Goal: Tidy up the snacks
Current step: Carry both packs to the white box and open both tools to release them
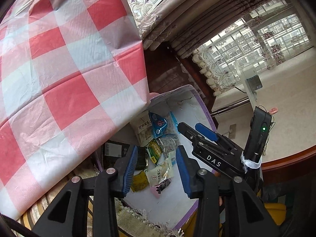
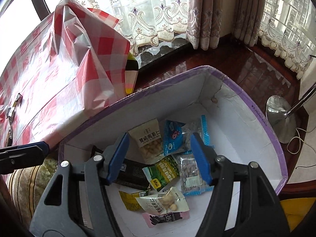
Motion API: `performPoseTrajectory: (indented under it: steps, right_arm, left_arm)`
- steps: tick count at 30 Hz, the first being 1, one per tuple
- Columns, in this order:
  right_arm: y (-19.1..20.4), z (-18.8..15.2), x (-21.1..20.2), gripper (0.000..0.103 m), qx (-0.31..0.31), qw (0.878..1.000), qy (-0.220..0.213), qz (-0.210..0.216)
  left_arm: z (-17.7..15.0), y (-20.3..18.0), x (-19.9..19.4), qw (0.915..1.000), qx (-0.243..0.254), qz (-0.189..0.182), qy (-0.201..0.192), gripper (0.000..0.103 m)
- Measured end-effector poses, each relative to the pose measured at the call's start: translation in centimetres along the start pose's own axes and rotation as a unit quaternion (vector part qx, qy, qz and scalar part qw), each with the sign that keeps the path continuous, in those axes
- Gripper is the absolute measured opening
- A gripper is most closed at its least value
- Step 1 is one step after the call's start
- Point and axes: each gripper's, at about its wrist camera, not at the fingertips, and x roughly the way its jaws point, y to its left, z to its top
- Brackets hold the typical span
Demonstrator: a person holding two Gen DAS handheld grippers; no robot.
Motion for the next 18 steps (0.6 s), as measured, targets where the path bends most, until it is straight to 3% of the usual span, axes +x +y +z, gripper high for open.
performPoseTrajectory:
  steps: [8, 18]
  right_arm:
    - [1.6, 0.7, -0.9, 0.068, -0.014, 1.0, -0.008, -0.001]
    - [5.0, 1.6, -2.4, 0.07, -0.048, 0.999, -0.021, 0.003]
  left_arm:
    - [0.2, 0.2, -1.2, 0.9997, -0.002, 0.0, -0.023, 0.042]
    - [0.0, 2.3, -5.1, 0.9959, -0.017, 0.026, -0.085, 0.042]
